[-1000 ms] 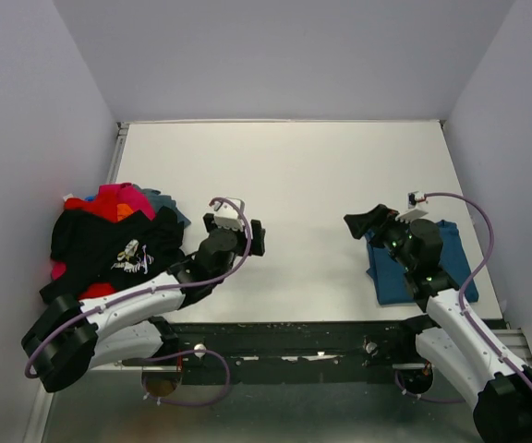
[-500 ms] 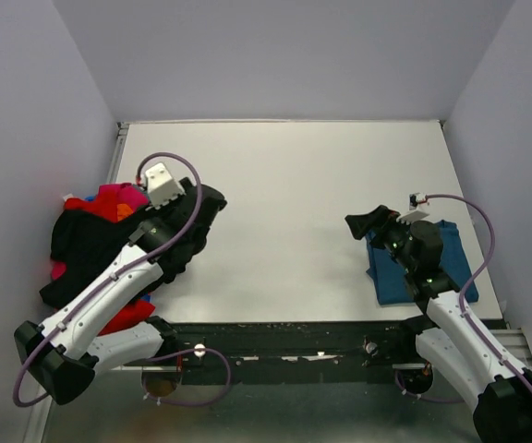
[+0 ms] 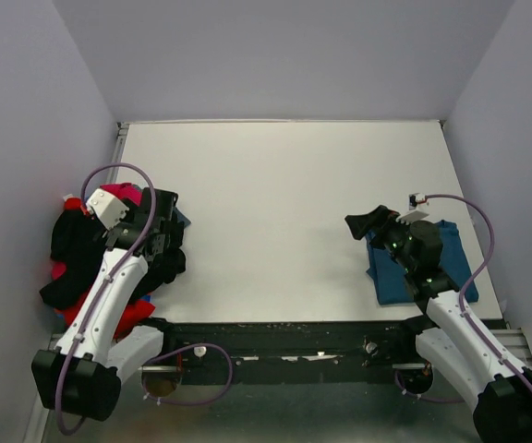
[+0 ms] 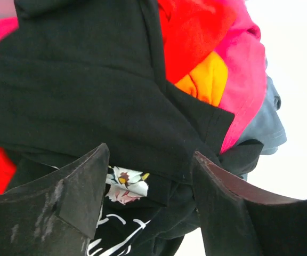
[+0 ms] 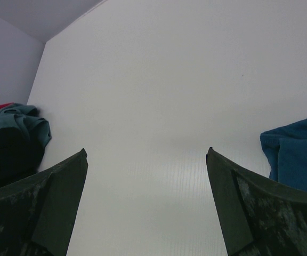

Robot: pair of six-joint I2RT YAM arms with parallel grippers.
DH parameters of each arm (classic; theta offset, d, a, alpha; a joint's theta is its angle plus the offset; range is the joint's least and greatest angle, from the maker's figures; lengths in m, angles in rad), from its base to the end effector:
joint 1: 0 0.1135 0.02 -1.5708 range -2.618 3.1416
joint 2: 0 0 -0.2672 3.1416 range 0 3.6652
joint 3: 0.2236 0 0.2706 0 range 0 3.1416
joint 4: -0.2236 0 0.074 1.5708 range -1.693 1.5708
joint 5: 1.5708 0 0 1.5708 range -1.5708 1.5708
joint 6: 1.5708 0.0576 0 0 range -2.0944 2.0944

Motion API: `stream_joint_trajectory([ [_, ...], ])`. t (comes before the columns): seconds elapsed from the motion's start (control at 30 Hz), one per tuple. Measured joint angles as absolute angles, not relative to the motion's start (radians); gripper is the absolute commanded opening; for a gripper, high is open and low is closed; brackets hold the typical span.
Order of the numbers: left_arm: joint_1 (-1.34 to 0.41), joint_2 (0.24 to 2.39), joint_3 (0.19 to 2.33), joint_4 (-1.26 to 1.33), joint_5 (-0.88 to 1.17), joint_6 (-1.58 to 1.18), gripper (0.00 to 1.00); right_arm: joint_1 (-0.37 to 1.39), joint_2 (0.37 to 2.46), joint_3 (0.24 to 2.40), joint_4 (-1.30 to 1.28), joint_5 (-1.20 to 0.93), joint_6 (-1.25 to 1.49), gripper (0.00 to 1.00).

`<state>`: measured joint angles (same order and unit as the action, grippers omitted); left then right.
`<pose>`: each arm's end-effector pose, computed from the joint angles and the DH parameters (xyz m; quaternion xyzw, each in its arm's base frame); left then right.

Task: Fold and stack the t-shirts
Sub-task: Grab crumpled tshirt from bin with the left arm, then move the tshirt to the center of the board

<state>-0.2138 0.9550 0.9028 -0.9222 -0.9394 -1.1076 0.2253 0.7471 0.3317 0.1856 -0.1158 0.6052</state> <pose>0.1984 0.0045 0.2884 -0.4883 0.7112 0.1808 0.4724 0.2104 0.0550 0.2136 0.1124 0.7749 0.2917 0.5493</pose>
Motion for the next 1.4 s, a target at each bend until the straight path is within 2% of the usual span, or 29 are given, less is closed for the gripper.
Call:
stream_joint_trajectory([
  [0.2, -0.197, 1.054, 0.893, -0.946, -0.894, -1.201, 0.29, 0.225, 0.752, 0.332, 0.185, -0.116, 0.606, 1.00],
  [0.3, -0.195, 1.066, 0.893, -0.950, -0.877, -1.213, 0.02, 0.225, 0.752, 0.332, 0.185, -0.115, 0.606, 1.00],
  [0.5, -0.195, 0.933, 0.944, -0.929, -0.840, -1.147, 0.00, 0.225, 0.762, 0.332, 0.184, -0.114, 0.605, 1.00],
  [0.67, -0.192, 0.794, 1.050, -0.842, -0.731, -1.035, 0.00, 0.225, 0.771, 0.332, 0.184, -0.113, 0.606, 1.00],
  [0.77, -0.192, 0.752, 1.104, -0.766, -0.565, -1.009, 0.00, 0.225, 0.771, 0.332, 0.184, -0.113, 0.605, 1.00],
  [0.9, -0.208, 0.725, 1.072, -0.604, -0.290, -1.032, 0.00, 0.225, 0.765, 0.332, 0.183, -0.107, 0.605, 1.00],
  [1.0, -0.295, 0.775, 1.057, -0.488, -0.142, -1.052, 0.00, 0.225, 0.764, 0.332, 0.183, -0.102, 0.605, 1.00],
  [1.13, -0.559, 0.963, 1.185, -0.426, -0.115, -1.010, 0.00, 0.225, 0.764, 0.332, 0.181, -0.097, 0.605, 1.00],
  [1.23, -0.691, 1.153, 1.418, -0.435, -0.094, -0.937, 0.00, 0.225, 0.762, 0.332, 0.178, -0.093, 0.605, 1.00],
  [1.27, -0.729, 1.246, 1.569, -0.459, -0.086, -0.900, 0.00, 0.225, 0.761, 0.332, 0.176, -0.091, 0.605, 1.00],
  [1.4, -0.766, 1.423, 1.925, -0.465, -0.075, -0.806, 0.00, 0.225, 0.745, 0.332, 0.171, -0.077, 0.604, 1.00],
])
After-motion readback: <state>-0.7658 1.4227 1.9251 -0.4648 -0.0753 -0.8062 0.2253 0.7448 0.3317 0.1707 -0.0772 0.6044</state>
